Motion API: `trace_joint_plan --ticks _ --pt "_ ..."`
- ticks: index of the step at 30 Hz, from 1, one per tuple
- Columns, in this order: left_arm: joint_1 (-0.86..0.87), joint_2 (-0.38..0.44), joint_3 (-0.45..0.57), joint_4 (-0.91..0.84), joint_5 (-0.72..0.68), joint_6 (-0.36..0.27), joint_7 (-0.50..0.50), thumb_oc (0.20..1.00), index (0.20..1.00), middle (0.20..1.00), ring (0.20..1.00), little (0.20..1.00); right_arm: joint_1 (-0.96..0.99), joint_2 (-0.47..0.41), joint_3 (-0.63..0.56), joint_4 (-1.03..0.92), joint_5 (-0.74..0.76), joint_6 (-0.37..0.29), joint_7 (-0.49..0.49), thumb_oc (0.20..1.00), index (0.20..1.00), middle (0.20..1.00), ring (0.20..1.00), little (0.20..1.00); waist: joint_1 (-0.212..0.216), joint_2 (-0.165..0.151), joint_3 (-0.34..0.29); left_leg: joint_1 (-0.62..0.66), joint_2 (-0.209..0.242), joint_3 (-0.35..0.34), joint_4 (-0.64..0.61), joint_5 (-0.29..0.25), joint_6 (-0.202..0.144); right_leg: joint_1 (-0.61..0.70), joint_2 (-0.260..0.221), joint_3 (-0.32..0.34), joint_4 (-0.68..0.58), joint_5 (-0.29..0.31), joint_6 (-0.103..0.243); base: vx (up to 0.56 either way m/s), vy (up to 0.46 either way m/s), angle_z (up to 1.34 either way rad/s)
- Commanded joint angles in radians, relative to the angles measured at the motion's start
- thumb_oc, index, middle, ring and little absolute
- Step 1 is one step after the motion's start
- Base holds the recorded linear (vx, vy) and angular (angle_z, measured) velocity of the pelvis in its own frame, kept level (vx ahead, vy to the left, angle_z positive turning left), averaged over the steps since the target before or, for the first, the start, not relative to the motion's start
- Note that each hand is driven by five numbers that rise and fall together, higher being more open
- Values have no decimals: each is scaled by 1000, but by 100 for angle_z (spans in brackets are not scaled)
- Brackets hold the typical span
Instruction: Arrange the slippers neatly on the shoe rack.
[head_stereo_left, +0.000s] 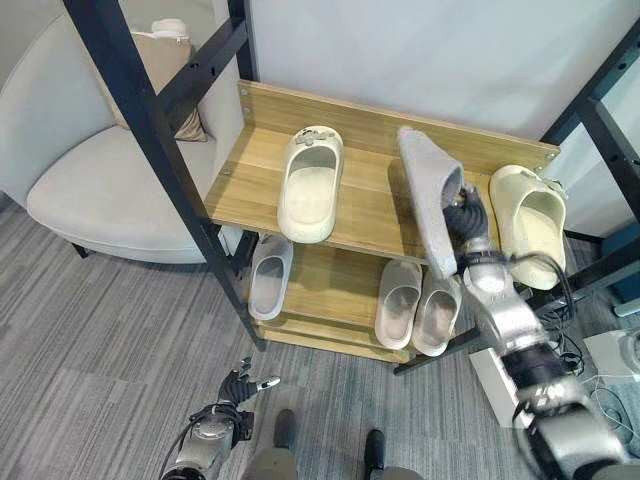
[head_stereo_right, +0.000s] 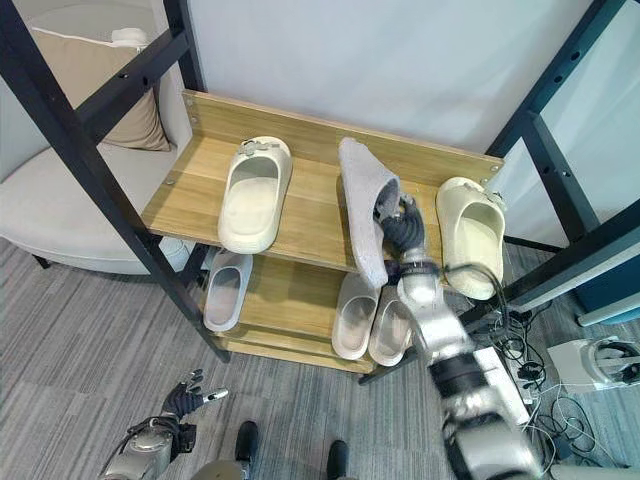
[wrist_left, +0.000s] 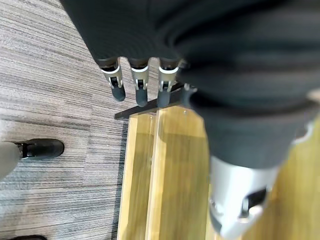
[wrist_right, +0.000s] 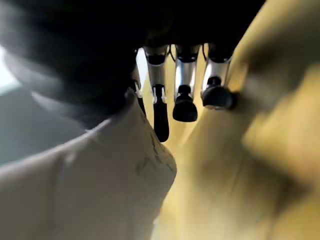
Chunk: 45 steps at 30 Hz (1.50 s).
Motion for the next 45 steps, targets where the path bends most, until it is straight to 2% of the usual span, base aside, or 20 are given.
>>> trace_joint_plan --ticks 1,2,3,6,9,12,14,15,17,18,19,22,25,28,30,34,41,42,44,45 --pt "-25 10 -4 35 -13 -18 -1 1000 1000 1000 1000 1000 -74 -75 -19 -111 155 -213 125 200 200 200 200 200 10 32 -34 61 0 -21 -5 -79 -11 22 0 15 41 -31 41 25 -32 -4" --pt "-17 11 -1 27 -11 -17 -2 1000 1000 1000 1000 1000 -59 -86 24 -159 146 -206 151 200 200 200 200 200 11 32 -34 61 1 -20 -5 -78 -12 22 0 16 40 -30 40 28 -45 0" --pt "-9 13 5 30 2 -18 -7 1000 1000 1000 1000 1000 -36 -119 84 -230 141 -165 217 200 200 200 200 200 9 34 -38 61 3 -20 -5 -78 -14 22 0 15 40 -30 39 0 0 0" --pt "-10 6 4 35 13 -22 -11 1000 1000 1000 1000 1000 -35 -144 170 -283 103 -131 285 200 200 200 200 200 6 36 -39 63 5 -22 -5 -76 -16 24 0 13 42 -32 38 1 -7 -3" --pt "-16 3 -2 12 11 -36 -5 1000 1000 1000 1000 1000 -46 -156 297 -276 70 -89 355 200 200 200 200 200 10 41 -33 61 6 -25 -5 -73 -19 23 2 11 46 -37 35 -24 -11 2" --pt "-31 7 -13 -27 -6 -53 15 1000 1000 1000 1000 1000 -60 -131 411 -164 -6 -56 377 200 200 200 200 200 18 44 -15 53 8 -32 -5 -69 -20 19 4 6 52 -44 33 -79 -29 3" --pt "-64 19 -17 -73 -28 -75 50 1000 1000 1000 1000 1000 -99 -126 448 -35 -262 -40 315 200 200 200 200 200 29 46 22 31 10 -40 -1 -61 -18 -5 6 1 73 -56 29 -158 -37 7" --pt "-64 19 -16 -73 -28 -75 50 1000 1000 1000 1000 1000 -101 -125 449 -33 -263 -41 314 200 200 200 200 200 28 45 22 30 10 -40 0 -61 -18 -6 6 1 74 -56 29 -150 -33 6" --pt "-93 27 -25 -110 -47 -93 79 1000 1000 1000 1000 1000 -119 -116 440 57 -418 -35 230 200 200 200 200 200 36 46 62 -13 9 -51 38 -62 -13 -40 8 2 107 -66 22 -214 -45 17" --pt "-117 35 -31 -142 -60 -103 101 1000 1000 1000 1000 1000 -150 -118 421 115 -531 -20 161 200 200 200 200 200 39 46 90 -64 5 -59 92 -73 -9 -79 9 2 141 -72 19 -433 -82 23" --pt "-158 42 -52 -188 -85 -130 138 1000 1000 1000 1000 1000 -198 -107 386 201 -684 -15 37 200 200 200 200 200 45 51 136 -171 -2 -77 195 -89 -7 -158 8 2 203 -77 12 -451 -84 20" --pt "-203 67 -94 -274 -109 -175 164 1000 1000 1000 1000 1000 -322 -115 325 400 -869 28 -172 200 200 200 200 200 59 73 169 -317 -23 -118 313 -112 -6 -274 18 0 301 -96 0 -281 -66 34" --pt "-234 81 -114 -321 -136 -189 168 1000 1000 1000 1000 1000 -447 -142 248 566 -890 81 -302 200 200 200 200 200 71 88 162 -426 -37 -147 384 -126 -4 -370 26 -11 388 -120 -9 -106 -13 27" --pt "-245 86 -121 -370 -154 -190 165 1000 1000 1000 1000 1000 -550 -201 219 684 -892 125 -351 200 200 200 200 200 84 101 165 -506 -42 -164 436 -135 -6 -450 25 -19 455 -138 -14 -88 -6 24" --pt "-253 84 -132 -414 -163 -187 155 1000 1000 1000 1000 1000 -634 -251 233 787 -883 144 -354 200 200 200 200 200 96 111 182 -577 -43 -176 522 -168 -5 -522 27 -21 536 -168 -20 -60 6 27" --pt "-263 93 -158 -453 -171 -174 133 1000 1000 1000 1000 1000 -720 -273 269 923 -839 149 -334 200 200 200 200 200 114 122 201 -650 -46 -191 610 -198 0 -586 27 -28 611 -204 -28 -8 -5 27" --pt "-292 92 -201 -475 -174 -166 130 1000 1000 1000 1000 1000 -844 -262 330 1121 -785 150 -318 200 200 200 200 200 139 146 216 -701 -64 -202 696 -237 12 -634 22 -39 712 -260 -45 14 9 12" --pt "-297 98 -223 -491 -184 -165 131 1000 1000 1000 1000 1000 -918 -264 357 1259 -764 164 -317 200 200 200 200 200 154 160 216 -706 -75 -209 716 -249 15 -637 17 -46 734 -276 -48 33 6 15" --pt "-297 98 -226 -497 -186 -165 131 1000 1000 1000 1000 1000 -931 -263 355 1286 -753 166 -321 200 200 200 200 200 157 164 215 -706 -77 -210 719 -250 15 -636 15 -48 737 -280 -48 40 -2 17" --pt "-304 106 -239 -515 -190 -161 125 1000 1000 1000 1000 1000 -975 -263 375 1398 -736 186 -290 1000 1000 1000 1000 1000 169 169 214 -707 -81 -212 729 -256 17 -632 13 -54 745 -289 -50 41 -10 15"
